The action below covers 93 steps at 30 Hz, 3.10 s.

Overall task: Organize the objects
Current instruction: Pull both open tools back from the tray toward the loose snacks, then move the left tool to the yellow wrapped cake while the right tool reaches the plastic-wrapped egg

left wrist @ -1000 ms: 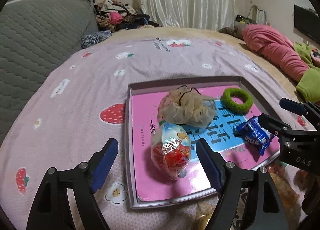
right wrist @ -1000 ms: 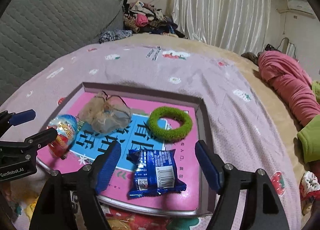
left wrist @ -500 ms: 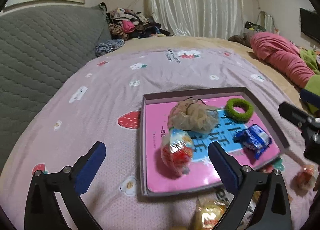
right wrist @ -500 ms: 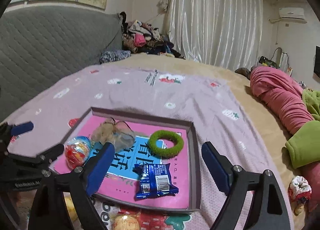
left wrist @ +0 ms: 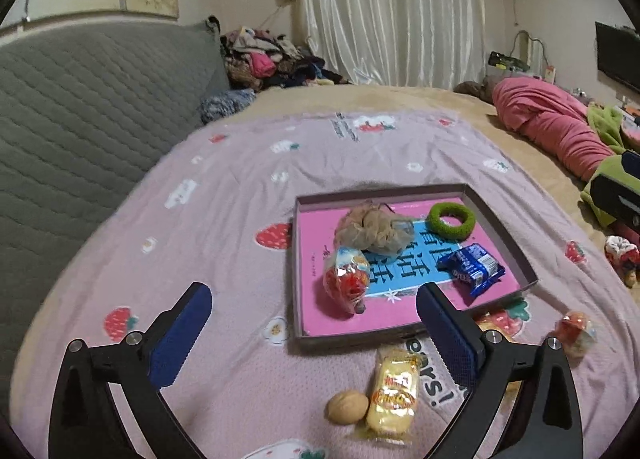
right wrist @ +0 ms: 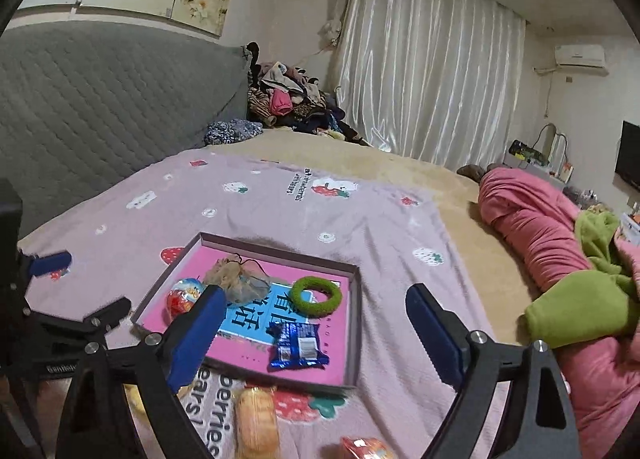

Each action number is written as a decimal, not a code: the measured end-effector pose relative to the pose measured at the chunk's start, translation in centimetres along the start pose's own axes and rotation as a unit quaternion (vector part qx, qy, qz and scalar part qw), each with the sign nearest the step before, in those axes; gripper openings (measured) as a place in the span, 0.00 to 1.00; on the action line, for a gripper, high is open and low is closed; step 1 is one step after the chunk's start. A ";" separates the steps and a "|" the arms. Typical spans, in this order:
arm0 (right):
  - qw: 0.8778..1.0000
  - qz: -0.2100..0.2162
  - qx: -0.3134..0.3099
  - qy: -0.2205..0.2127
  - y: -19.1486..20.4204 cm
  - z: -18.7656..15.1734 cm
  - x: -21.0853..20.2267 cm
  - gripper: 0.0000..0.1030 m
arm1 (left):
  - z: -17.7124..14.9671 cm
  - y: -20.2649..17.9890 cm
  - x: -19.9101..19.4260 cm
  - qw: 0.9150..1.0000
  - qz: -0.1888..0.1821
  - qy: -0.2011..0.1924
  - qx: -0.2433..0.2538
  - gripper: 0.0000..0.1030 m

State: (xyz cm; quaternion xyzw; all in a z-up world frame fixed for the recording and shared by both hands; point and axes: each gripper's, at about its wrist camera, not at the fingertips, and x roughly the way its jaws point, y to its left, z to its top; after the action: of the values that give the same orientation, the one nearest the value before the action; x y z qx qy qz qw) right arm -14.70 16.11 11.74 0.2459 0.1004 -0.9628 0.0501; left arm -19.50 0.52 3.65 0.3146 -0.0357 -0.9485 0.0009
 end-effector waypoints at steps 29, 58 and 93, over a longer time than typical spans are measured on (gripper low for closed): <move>0.999 -0.037 0.010 0.009 -4.7 -1.6 -14.1 0.92 | -1.0 -2.6 -15.5 0.999 -0.018 -0.027 0.042 0.99; 0.999 0.004 -0.011 0.037 -0.4 -4.2 -13.1 0.92 | -4.2 -2.6 -13.4 0.997 -0.026 -0.002 0.070 0.99; 0.995 0.004 -0.035 0.093 0.3 -8.3 -8.0 0.93 | -8.2 -5.5 -7.7 0.992 -0.044 0.042 0.110 0.99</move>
State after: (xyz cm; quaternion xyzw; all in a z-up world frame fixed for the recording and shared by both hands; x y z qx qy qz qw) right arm -3.87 17.96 8.43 0.3328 0.1375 -0.9314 0.0528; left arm -8.28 5.66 1.28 0.3532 -0.1257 -0.9241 -0.0741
